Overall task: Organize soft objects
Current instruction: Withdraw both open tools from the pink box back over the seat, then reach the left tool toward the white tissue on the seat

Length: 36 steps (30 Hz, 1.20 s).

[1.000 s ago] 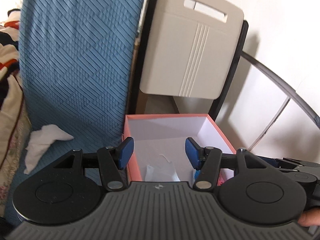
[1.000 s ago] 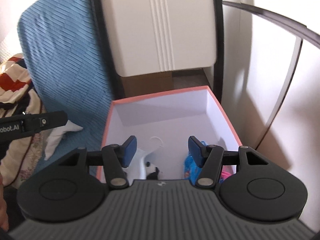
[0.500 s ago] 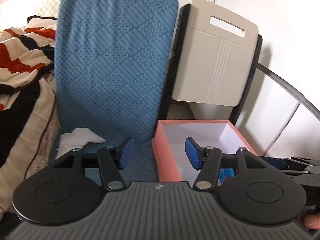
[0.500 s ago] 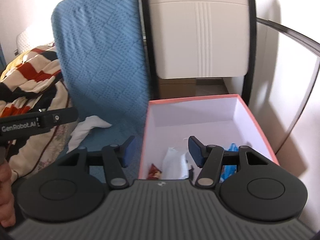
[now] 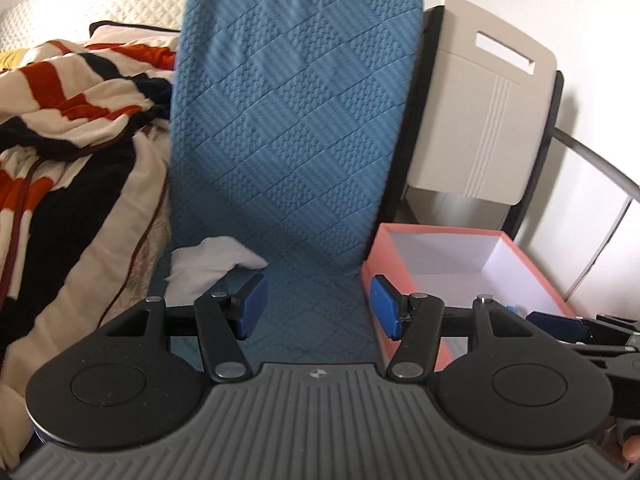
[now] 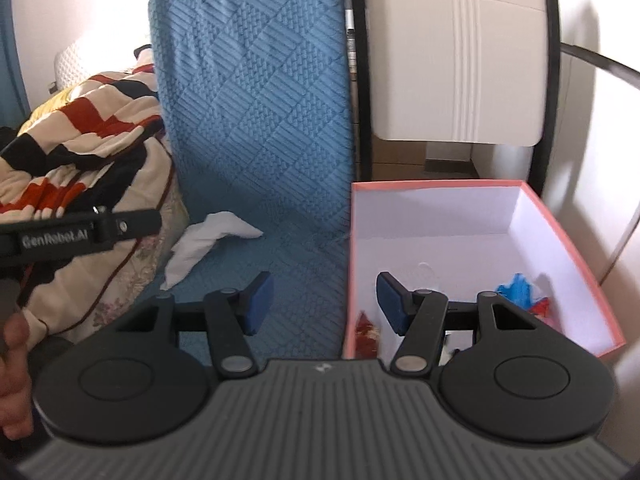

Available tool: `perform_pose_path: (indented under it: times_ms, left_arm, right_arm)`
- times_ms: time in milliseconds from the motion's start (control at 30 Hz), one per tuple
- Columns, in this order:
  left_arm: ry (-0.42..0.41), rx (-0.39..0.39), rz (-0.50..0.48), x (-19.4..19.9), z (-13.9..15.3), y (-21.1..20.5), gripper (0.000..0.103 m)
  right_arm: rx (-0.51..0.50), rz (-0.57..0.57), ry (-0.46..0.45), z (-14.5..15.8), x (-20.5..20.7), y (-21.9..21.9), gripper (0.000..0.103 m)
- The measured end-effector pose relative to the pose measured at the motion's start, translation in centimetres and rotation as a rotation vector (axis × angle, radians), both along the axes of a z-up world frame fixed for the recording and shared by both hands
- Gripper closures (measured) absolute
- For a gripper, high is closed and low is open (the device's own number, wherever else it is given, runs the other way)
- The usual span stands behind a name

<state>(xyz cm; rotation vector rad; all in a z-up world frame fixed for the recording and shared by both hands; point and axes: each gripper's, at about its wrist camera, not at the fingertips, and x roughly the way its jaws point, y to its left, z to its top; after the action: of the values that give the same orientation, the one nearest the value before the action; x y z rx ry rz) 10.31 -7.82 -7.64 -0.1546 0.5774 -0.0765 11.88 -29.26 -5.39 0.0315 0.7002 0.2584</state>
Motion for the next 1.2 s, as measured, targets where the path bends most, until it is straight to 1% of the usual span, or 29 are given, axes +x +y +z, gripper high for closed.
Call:
perform_pose_path:
  times_ms: [200, 400, 567, 767, 900, 967, 1067, 1133, 1200]
  left_arm:
    - [0.015, 0.009, 0.038, -0.5, -1.9, 2.8, 0.040]
    - [0.031, 0.010, 0.071, -0.5, -3.7, 4.7, 0.040]
    - [0.048, 0.025, 0.075, -0.6, -5.0, 5.1, 0.040]
    - [0.068, 0.027, 0.064, -0.6, -6.2, 5.3, 0.040]
    - [0.079, 0.009, 0.083, -0.5, -7.4, 5.2, 0.040]
    - [0.086, 0.005, 0.080, -0.2, -8.2, 5.0, 0.040]
    - [0.094, 0.025, 0.079, 0.8, -9.5, 5.1, 0.040]
    - [0.107, 0.029, 0.088, 2.1, -10.3, 5.6, 0.040]
    - [0.117, 0.022, 0.098, 3.5, -11.2, 6.4, 0.040]
  right_arm:
    - [0.037, 0.020, 0.002, -1.9, -0.5, 2.3, 0.043]
    - [0.033, 0.070, 0.018, -3.8, -0.5, 4.3, 0.043]
    - [0.030, 0.081, 0.021, -5.2, -0.5, 5.0, 0.043]
    - [0.032, 0.078, 0.047, -7.1, -0.8, 5.2, 0.043]
    - [0.014, 0.085, 0.038, -7.9, -1.2, 5.6, 0.043]
    - [0.004, 0.092, 0.040, -8.6, -1.2, 5.8, 0.043]
    - [0.015, 0.080, 0.040, -9.1, -0.7, 6.1, 0.043]
    - [0.021, 0.083, 0.034, -9.6, 0.0, 6.5, 0.043]
    - [0.014, 0.086, 0.051, -10.1, 1.1, 6.9, 0.043]
